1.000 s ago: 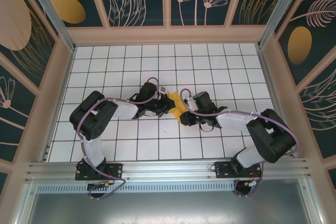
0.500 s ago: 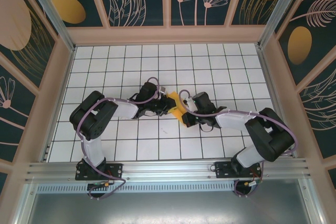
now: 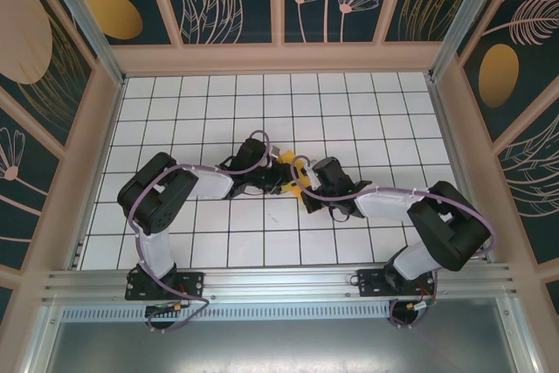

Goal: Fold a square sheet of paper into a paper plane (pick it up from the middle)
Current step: Fourth fold the wing at the center of the table.

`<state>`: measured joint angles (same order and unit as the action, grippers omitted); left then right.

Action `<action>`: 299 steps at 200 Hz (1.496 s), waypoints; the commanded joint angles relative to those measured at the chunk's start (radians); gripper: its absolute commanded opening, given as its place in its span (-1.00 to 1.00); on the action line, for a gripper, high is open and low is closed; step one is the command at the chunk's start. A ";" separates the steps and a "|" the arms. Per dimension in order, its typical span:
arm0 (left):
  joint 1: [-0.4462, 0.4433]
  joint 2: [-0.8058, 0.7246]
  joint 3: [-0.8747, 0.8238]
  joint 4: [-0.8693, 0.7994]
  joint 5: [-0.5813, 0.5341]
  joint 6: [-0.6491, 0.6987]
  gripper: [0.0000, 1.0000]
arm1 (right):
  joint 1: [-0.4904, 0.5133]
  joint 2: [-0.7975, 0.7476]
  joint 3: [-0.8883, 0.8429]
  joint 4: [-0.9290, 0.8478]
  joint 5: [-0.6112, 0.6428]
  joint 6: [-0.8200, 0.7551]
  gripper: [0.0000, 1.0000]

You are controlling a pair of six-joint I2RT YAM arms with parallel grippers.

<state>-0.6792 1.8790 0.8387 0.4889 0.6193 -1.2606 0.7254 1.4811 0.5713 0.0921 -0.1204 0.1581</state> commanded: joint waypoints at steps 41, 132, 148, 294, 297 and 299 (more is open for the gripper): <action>-0.008 0.032 0.030 -0.039 -0.032 0.025 -0.72 | 0.009 -0.024 -0.026 0.025 0.056 0.006 -1.00; 0.023 0.082 0.095 -0.096 -0.006 0.106 -0.91 | 0.009 0.011 -0.006 -0.043 0.124 0.084 -0.87; 0.027 0.097 0.115 -0.108 0.006 0.123 -0.91 | 0.012 0.004 0.002 -0.050 0.116 0.084 -0.76; 0.061 0.140 0.128 -0.063 0.107 0.175 -0.97 | -0.246 0.003 0.076 0.023 -0.381 0.381 -0.85; 0.061 0.138 0.129 -0.062 0.108 0.173 -0.97 | -0.248 0.012 0.080 0.024 -0.375 0.388 -0.87; 0.060 0.138 0.128 -0.062 0.109 0.173 -0.97 | -0.249 0.018 0.084 0.027 -0.371 0.392 -0.88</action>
<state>-0.6281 2.0041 0.9485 0.4011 0.6804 -1.1034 0.4892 1.4445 0.5957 0.0723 -0.4362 0.4698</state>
